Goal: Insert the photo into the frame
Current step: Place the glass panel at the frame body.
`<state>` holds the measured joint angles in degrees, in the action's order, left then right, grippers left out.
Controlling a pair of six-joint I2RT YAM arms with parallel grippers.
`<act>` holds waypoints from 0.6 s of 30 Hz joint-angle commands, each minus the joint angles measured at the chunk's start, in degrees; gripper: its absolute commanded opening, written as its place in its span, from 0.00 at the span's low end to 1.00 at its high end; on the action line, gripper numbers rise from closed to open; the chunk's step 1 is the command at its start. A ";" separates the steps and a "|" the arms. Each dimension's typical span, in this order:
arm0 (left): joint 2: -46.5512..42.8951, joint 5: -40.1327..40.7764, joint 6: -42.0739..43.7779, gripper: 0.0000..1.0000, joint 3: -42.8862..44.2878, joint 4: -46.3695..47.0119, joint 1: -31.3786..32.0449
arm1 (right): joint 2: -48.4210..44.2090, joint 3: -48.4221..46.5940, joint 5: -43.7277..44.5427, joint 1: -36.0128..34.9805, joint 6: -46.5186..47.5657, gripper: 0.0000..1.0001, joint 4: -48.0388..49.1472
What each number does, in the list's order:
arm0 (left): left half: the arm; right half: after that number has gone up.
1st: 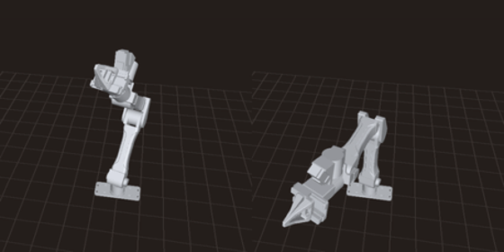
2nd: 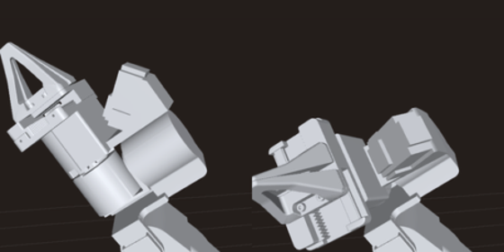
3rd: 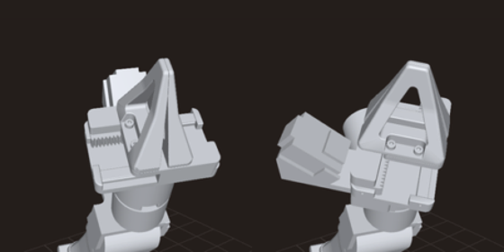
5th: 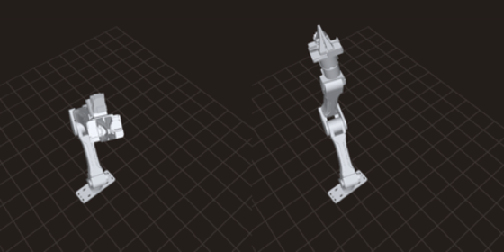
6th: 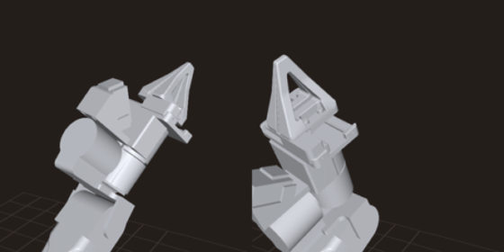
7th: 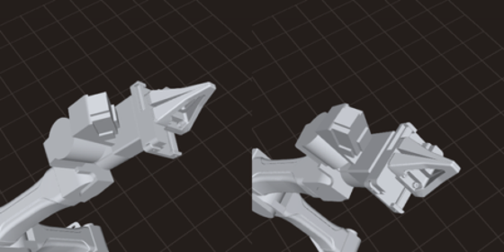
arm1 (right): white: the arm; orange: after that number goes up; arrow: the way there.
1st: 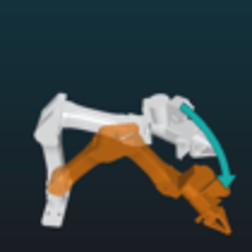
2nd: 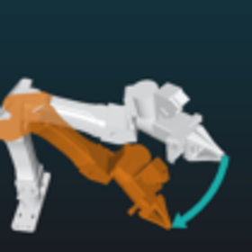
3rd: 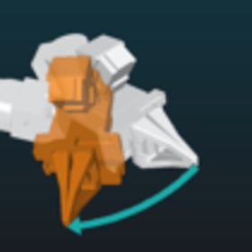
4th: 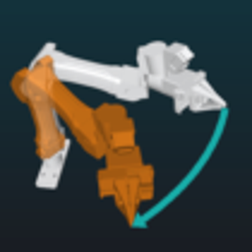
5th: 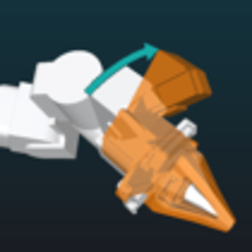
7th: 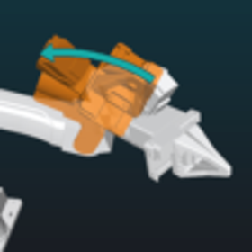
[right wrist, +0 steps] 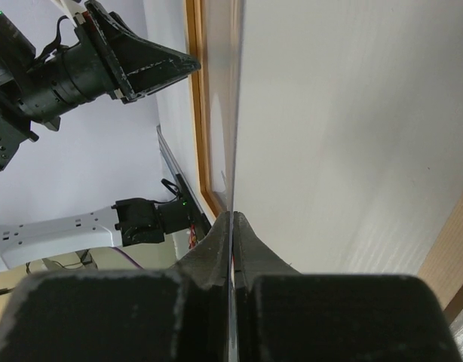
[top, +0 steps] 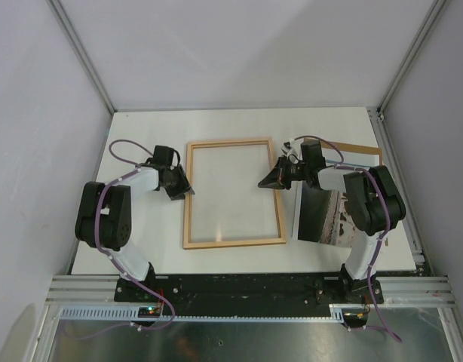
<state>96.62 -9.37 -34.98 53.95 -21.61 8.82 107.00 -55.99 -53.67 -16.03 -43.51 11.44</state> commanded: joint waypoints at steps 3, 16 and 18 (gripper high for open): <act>-0.96 -1.16 2.23 0.47 1.26 1.18 0.59 | 0.98 -1.27 -3.53 -1.31 -0.94 0.00 0.69; -6.61 6.85 2.45 0.41 0.19 -2.61 -2.16 | 0.80 -1.29 -3.25 -1.02 -0.62 0.00 0.59; -6.24 7.49 2.70 0.34 0.32 -3.26 -2.34 | 0.79 -1.27 -3.21 -1.02 -0.64 0.00 0.62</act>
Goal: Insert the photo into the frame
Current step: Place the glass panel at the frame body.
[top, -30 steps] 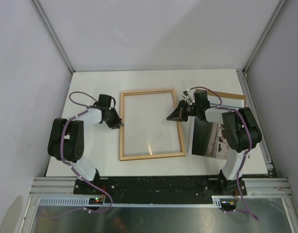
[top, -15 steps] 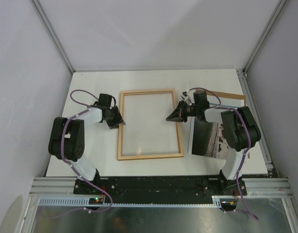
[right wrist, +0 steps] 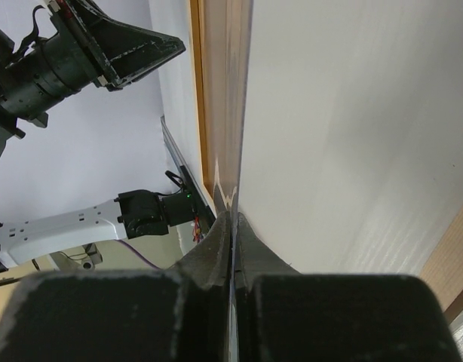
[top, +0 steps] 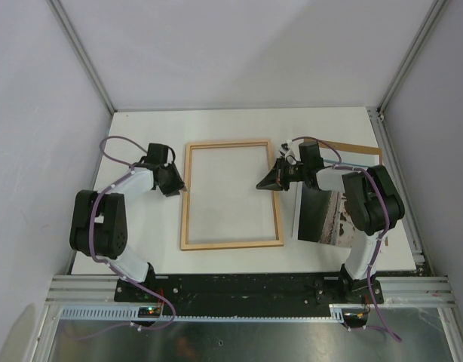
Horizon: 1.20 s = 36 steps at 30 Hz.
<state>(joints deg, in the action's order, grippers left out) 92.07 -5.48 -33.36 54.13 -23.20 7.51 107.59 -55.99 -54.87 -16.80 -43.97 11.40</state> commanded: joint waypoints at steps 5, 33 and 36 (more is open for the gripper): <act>-0.74 2.89 1.86 0.28 -0.30 -2.10 -1.12 | -0.23 -1.29 -1.90 -0.25 0.09 0.00 0.48; 4.91 5.05 1.34 0.25 -0.96 -3.04 0.19 | -8.52 -5.33 -0.63 0.82 -2.24 0.00 1.12; 5.01 5.04 1.31 0.26 -0.82 -3.12 0.14 | -10.13 -5.47 -1.08 1.25 -2.42 0.00 1.00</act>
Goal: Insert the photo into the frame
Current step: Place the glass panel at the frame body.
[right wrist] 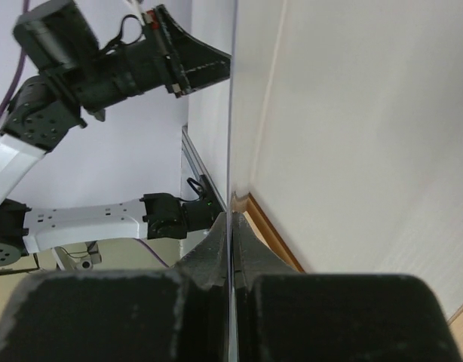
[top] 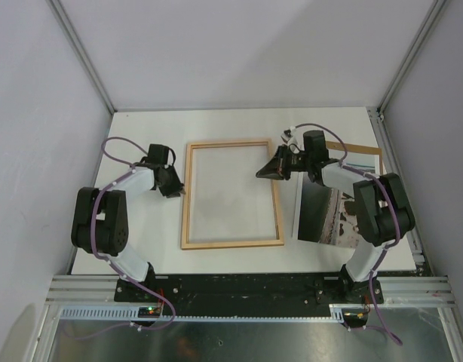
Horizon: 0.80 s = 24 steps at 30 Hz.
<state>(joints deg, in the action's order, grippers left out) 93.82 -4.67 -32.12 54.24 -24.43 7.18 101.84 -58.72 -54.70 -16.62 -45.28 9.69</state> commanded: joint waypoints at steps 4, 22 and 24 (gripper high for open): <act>3.26 3.83 -0.04 0.25 -0.94 -1.86 0.49 | -4.80 -2.81 -1.06 1.10 0.08 0.00 0.24; 3.77 2.80 -0.05 0.25 -1.02 -1.81 0.48 | -4.00 -2.21 0.36 -2.40 -2.74 0.00 4.54; 3.81 2.75 -0.05 0.25 -0.94 -1.84 0.47 | -3.79 -1.84 0.53 -2.57 -3.40 0.00 5.18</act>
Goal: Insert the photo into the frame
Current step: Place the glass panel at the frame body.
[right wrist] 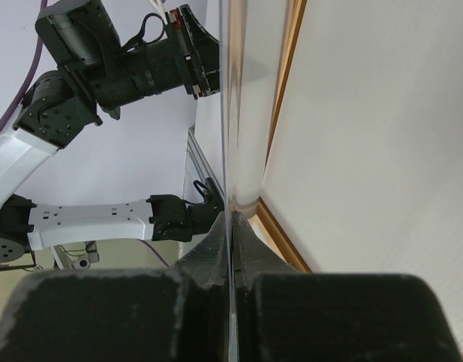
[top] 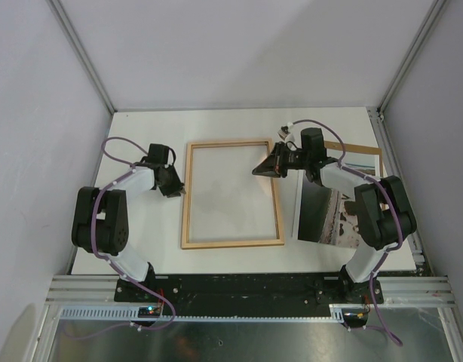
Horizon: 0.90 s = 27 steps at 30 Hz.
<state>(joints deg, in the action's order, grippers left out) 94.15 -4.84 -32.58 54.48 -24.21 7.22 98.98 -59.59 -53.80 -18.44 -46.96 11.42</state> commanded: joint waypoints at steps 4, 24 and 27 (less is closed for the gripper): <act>3.58 2.86 0.48 0.25 -1.15 -2.01 0.42 | -0.79 -0.20 0.07 -0.84 -2.69 0.00 4.28; 3.91 2.73 0.58 0.25 -1.22 -2.07 0.48 | -0.54 4.28 2.20 -1.44 -6.54 0.00 9.57; 3.92 2.73 0.65 0.25 -1.13 -2.07 0.44 | -0.42 4.50 2.03 -1.59 -6.25 0.00 9.64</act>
<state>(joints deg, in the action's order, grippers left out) 94.52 -5.19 -32.58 54.74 -23.90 7.22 98.98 -55.16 -50.78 -19.38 -52.49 17.47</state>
